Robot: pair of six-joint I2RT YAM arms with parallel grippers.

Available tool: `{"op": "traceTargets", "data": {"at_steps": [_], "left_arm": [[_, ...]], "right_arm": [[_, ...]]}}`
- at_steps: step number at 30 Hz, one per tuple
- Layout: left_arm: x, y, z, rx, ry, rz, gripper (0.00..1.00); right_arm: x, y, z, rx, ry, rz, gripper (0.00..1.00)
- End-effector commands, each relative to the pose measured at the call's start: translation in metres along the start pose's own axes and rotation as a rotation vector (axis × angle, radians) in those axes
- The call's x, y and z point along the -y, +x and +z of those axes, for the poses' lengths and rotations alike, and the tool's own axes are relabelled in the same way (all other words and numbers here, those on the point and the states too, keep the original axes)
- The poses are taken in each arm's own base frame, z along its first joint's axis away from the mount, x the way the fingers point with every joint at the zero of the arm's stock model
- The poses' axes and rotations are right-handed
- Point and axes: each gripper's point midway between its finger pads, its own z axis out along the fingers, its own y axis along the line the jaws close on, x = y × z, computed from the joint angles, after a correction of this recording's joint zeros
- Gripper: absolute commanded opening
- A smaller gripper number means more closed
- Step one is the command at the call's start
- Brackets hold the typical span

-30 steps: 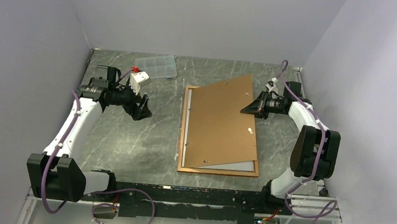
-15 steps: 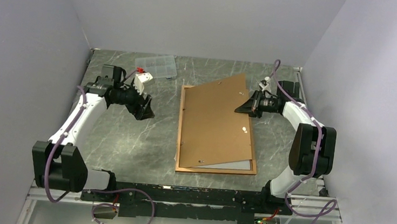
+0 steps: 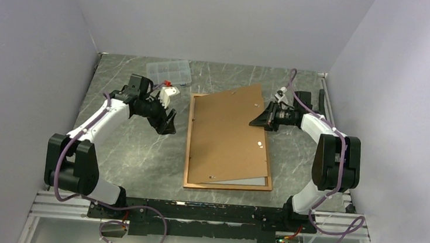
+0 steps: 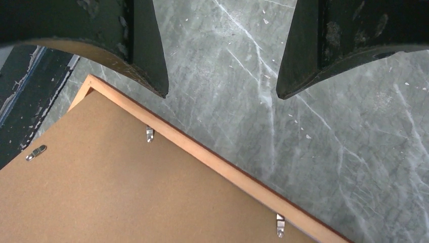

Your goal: Put the photo into the frame

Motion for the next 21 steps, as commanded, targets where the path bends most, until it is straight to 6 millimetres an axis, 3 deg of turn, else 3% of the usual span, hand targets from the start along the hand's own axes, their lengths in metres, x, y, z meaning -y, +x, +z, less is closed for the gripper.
{"op": "traceTargets", "data": {"at_steps": [1, 5, 13, 14, 15, 16, 21], "left_arm": [[-0.004, 0.001, 0.008, -0.003, -0.007, 0.006, 0.83], [-0.006, 0.008, 0.013, -0.029, -0.007, -0.006, 0.81], [-0.004, 0.010, 0.013, -0.036, -0.005, -0.004, 0.80], [-0.003, 0.010, 0.012, -0.035, -0.005, -0.004, 0.80], [-0.003, 0.010, 0.012, -0.035, -0.006, -0.003, 0.80], [-0.003, 0.010, 0.011, -0.034, -0.007, 0.000, 0.80], [-0.003, 0.014, 0.012, -0.041, -0.012, -0.001, 0.79]], "right_arm": [[-0.013, 0.002, 0.012, -0.022, 0.008, -0.114, 0.21], [-0.008, 0.001, 0.016, -0.018, 0.041, -0.112, 0.34], [0.014, -0.003, 0.013, -0.008, 0.213, -0.122, 0.76], [0.015, -0.004, 0.012, -0.004, 0.231, -0.128, 0.81], [0.018, -0.006, 0.011, 0.004, 0.264, -0.136, 0.95], [0.020, -0.007, 0.010, 0.006, 0.282, -0.139, 0.99], [0.019, -0.006, 0.015, 0.002, 0.294, -0.155, 1.00]]}}
